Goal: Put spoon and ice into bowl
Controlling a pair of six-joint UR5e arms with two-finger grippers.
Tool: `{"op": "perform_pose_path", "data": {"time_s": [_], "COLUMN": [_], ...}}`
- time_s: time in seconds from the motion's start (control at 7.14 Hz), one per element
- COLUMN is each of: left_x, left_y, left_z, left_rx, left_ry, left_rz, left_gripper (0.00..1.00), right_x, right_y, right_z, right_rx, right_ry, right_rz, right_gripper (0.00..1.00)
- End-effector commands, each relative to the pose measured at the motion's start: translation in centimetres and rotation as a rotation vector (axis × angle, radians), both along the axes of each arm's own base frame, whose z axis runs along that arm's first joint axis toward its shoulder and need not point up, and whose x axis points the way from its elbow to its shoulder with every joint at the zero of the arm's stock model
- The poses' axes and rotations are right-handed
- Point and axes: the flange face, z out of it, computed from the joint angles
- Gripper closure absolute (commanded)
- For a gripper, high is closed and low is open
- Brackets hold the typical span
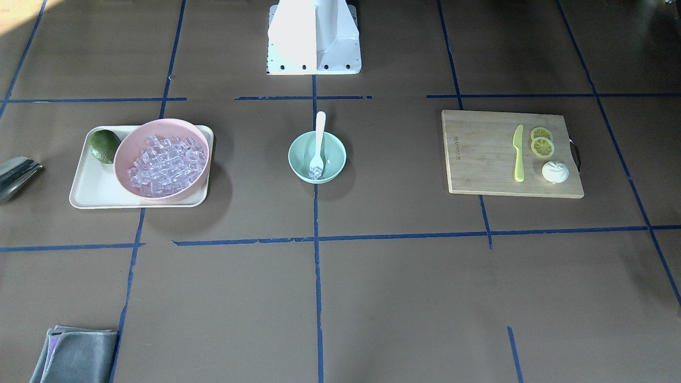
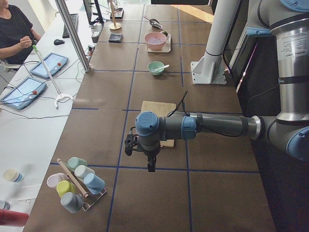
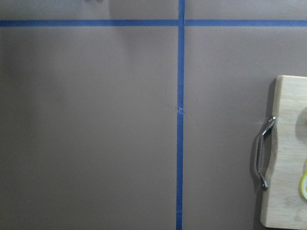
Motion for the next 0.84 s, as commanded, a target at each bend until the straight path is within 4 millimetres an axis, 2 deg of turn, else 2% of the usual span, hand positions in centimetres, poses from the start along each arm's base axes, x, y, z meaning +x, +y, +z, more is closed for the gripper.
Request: {"op": "perform_pose_path", "data": {"time_s": [0.0,0.14,0.28,0.56,0.7], "left_x": [0.1,0.1,0.0,0.0,0.3], "left_y": [-0.4,-0.3,-0.2,-0.6,-0.6], "left_z": [-0.2,0.3,-1.2,-1.4,-2.3], "left_rx": [-0.001,0.000,0.030,0.035,0.052], "left_ry": [-0.001,-0.001,-0.001,0.000,0.028], "left_rz": [0.000,0.001,0.000,0.000,0.001], "left_gripper": [0.00,0.00,0.00,0.00,0.00], "right_x": [0.1,0.0,0.0,0.1,0.0], "right_y": [0.1,-0.1,0.2,0.2,0.1], "right_z": [0.3,0.1,0.2,0.5,0.4], "right_rx": [-0.013,-0.011,-0.015,-0.017,-0.017], "right_ry": [0.016,0.013,0.005,0.017,0.016], "right_rz": [0.008,0.010,0.009,0.005,0.008], "right_gripper": [0.01,0.01,0.01,0.01,0.01]}}
